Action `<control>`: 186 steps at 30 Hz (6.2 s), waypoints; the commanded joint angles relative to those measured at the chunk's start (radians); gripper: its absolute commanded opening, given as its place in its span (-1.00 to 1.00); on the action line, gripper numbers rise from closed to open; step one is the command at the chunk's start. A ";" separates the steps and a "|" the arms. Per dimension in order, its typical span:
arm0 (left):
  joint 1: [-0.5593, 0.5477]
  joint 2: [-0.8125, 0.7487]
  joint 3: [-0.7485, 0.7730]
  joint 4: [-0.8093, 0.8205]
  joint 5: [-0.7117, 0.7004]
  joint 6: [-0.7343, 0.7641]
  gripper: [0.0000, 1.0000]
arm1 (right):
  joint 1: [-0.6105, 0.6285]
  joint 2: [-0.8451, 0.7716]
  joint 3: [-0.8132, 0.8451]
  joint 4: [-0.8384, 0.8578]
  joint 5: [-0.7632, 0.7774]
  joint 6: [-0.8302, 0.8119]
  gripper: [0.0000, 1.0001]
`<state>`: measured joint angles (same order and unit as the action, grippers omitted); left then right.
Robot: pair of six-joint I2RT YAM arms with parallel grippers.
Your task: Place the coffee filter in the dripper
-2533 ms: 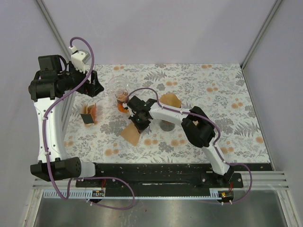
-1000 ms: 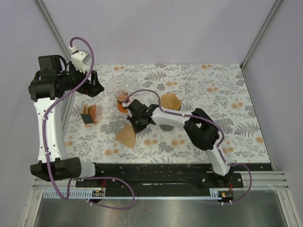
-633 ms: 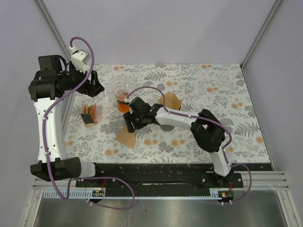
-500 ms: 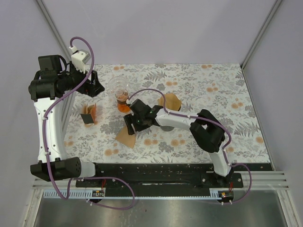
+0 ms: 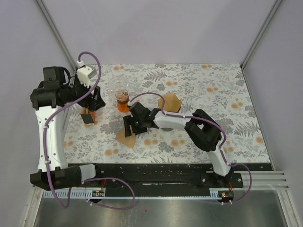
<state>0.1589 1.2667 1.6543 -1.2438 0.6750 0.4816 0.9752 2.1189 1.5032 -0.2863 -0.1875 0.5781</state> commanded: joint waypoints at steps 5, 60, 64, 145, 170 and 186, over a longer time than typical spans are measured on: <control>-0.099 -0.076 -0.168 -0.135 -0.136 0.236 0.65 | 0.003 0.038 -0.024 0.079 -0.064 0.080 0.36; -0.085 0.129 -0.838 0.469 -0.368 0.572 0.10 | -0.003 0.062 0.006 0.154 -0.121 0.106 0.05; -0.094 0.145 -0.861 0.495 -0.377 0.577 0.10 | -0.001 0.070 0.022 0.159 -0.135 0.106 0.05; -0.127 0.065 -0.228 0.000 -0.042 0.312 0.36 | 0.062 -0.186 0.020 -0.023 -0.127 -0.446 -1.00; -0.254 0.049 -0.148 -0.029 -0.017 0.186 0.44 | 0.129 -0.579 -0.215 -0.024 -0.055 -1.052 -0.35; -0.167 0.017 -0.194 0.007 -0.032 0.173 0.44 | 0.234 -0.065 0.147 -0.313 0.120 -0.919 0.99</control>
<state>-0.0158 1.3159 1.4693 -1.2610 0.6453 0.6498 1.2194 2.0113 1.5234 -0.4877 -0.1078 -0.3561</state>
